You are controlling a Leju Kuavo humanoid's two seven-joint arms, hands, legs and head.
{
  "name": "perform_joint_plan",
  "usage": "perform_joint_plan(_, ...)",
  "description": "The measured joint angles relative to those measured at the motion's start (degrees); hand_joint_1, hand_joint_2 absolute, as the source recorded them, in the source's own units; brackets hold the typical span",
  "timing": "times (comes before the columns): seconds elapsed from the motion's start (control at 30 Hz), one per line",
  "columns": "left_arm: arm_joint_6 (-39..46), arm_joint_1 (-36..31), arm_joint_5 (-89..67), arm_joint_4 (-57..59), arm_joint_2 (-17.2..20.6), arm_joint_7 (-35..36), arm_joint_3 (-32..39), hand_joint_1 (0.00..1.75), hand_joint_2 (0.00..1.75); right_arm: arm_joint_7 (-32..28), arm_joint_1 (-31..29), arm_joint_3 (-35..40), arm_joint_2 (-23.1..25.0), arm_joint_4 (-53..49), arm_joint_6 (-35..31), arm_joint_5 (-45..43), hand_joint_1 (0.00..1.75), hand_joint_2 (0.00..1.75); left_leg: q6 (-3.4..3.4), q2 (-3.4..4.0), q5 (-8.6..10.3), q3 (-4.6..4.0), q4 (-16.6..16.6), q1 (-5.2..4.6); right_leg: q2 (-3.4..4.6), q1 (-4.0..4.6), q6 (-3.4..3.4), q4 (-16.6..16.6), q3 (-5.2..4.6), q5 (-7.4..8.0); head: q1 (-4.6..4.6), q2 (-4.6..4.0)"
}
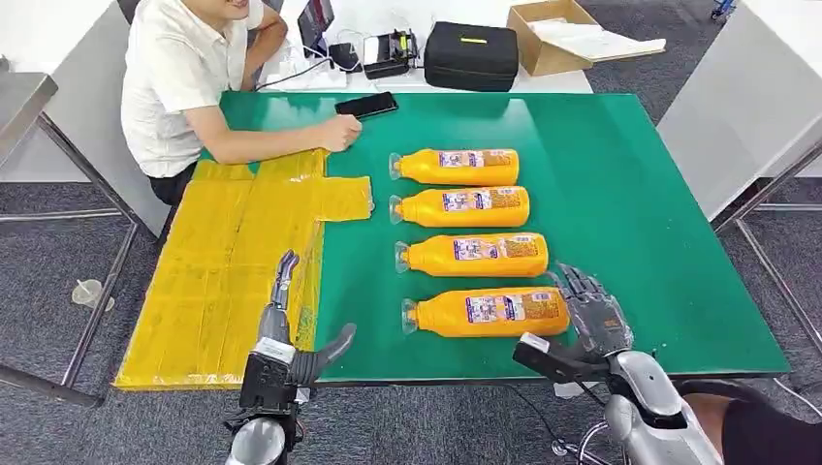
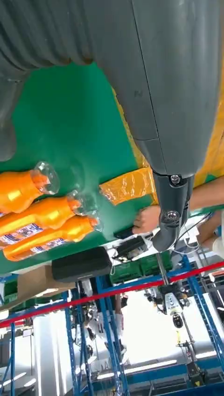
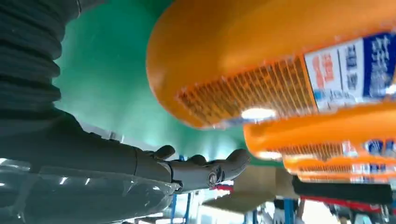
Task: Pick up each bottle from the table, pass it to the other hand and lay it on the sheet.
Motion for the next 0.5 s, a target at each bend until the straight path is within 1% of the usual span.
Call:
perform_joint_plan(0.2, -0.5, -0.3, 0.6, 0.0, -0.1, -0.1, -0.1, 0.00, 1.75, -1.8, -0.6, 0.2, 0.6, 2.0, 0.1, -2.4, 0.00, 1.75, 0.00, 0.01, 0.00, 0.00, 0.0, 0.00, 0.01, 0.01, 0.00, 0.0, -0.01, 0.00, 0.00, 0.00)
perform_joint_plan(0.5, -0.8, -0.8, 0.8, 0.0, -0.1, -0.3, -0.7, 0.00, 1.75, -3.0, -2.4, 1.0, 4.8, 6.1, -1.8, -3.8, 0.00, 1.75, -0.01, 0.06, 0.00, 0.05, 0.0, 0.03, 0.03, 0.02, 0.00, 0.0, 0.01, 0.00, 0.00, 0.00)
